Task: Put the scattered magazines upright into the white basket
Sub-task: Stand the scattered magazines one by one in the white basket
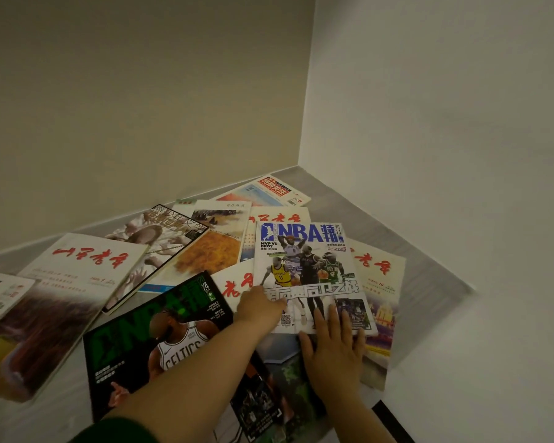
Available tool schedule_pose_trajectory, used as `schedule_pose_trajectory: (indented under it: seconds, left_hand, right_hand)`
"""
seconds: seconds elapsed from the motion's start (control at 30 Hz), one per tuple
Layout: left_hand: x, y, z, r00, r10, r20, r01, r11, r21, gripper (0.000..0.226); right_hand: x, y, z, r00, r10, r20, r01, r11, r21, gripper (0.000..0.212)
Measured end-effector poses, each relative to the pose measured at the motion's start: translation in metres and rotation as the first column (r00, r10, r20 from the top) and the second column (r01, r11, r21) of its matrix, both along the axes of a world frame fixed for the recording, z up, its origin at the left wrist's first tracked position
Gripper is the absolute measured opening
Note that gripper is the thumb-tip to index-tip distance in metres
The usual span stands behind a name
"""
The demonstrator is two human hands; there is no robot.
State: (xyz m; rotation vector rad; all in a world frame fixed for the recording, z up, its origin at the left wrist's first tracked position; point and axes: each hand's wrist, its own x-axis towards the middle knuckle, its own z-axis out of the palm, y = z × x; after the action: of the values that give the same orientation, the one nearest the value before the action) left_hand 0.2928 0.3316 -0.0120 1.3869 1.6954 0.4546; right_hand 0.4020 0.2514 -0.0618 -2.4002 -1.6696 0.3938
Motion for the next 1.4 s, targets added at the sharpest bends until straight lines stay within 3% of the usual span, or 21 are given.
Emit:
schedule_pose_trajectory:
  seconds: [0.07,0.13,0.27,0.37,0.47,0.57,0.63,0.87,1.0,1.07,1.17,1.23,1.4]
  left_hand:
    - [0.002,-0.001,-0.003,0.99,0.051,-0.133,-0.046,0.998,0.041,0.046]
    - [-0.003,-0.001,-0.004,0.989,0.099,-0.11,-0.091,0.993,0.075,0.039]
    - [-0.017,0.004,0.001,0.974,0.168,0.152,-0.17,0.985,0.0,0.027]
    - [-0.025,0.008,0.008,0.854,0.296,0.428,-0.231,0.953,-0.198,0.024]
    - [-0.022,0.002,0.014,0.824,0.262,0.502,-0.133,0.951,-0.278,0.026]
    - [-0.007,-0.01,0.017,0.88,0.09,0.467,0.045,0.962,-0.27,0.012]
    - [0.0,-0.016,0.015,0.914,0.016,0.406,0.073,0.976,-0.204,0.009]
    - [-0.019,-0.033,0.017,0.883,0.054,0.466,0.003,0.993,-0.121,0.02]
    - [-0.053,-0.046,0.022,0.859,0.069,0.507,-0.029,0.996,-0.087,0.02]
    - [-0.072,-0.055,0.026,0.852,0.063,0.52,-0.036,0.997,-0.063,0.017]
    - [-0.102,-0.069,0.033,0.847,0.066,0.527,-0.057,0.998,-0.033,0.018]
    - [-0.123,-0.08,0.038,0.851,0.049,0.523,-0.051,0.999,-0.01,0.018]
    - [-0.185,-0.104,0.054,0.847,0.045,0.53,-0.079,0.996,0.041,0.016]
  right_hand:
    - [0.0,-0.001,0.0,1.0,0.005,-0.009,-0.004,1.0,0.001,0.058]
    - [0.001,-0.001,-0.001,1.0,0.0,-0.014,0.0,1.0,-0.002,0.058]
    - [0.002,0.001,0.0,1.0,-0.007,-0.029,0.007,1.0,0.002,0.056]
    - [0.001,0.0,0.001,0.999,-0.004,-0.032,0.004,1.0,0.0,0.053]
    - [0.002,0.0,0.003,0.999,-0.003,-0.039,0.004,1.0,0.014,0.049]
    - [0.001,0.0,0.004,0.998,-0.013,-0.064,0.016,0.999,0.036,0.047]
    - [0.002,-0.001,0.006,0.998,-0.012,-0.066,0.014,0.999,0.033,0.047]
    - [0.006,-0.009,0.01,0.985,0.022,-0.173,-0.004,0.994,0.109,0.047]
    - [0.009,-0.006,0.024,0.892,-0.122,-0.435,0.241,0.943,0.23,0.05]
    - [0.011,0.004,0.041,0.789,-0.175,-0.589,0.366,0.903,0.223,0.049]
    - [0.004,0.023,0.069,0.527,-0.26,-0.809,0.447,0.894,0.004,0.054]
    - [-0.006,0.036,0.084,0.427,-0.31,-0.849,0.453,0.886,-0.096,0.052]
    - [-0.043,0.048,0.101,0.46,-0.314,-0.83,0.389,0.912,-0.13,0.037]
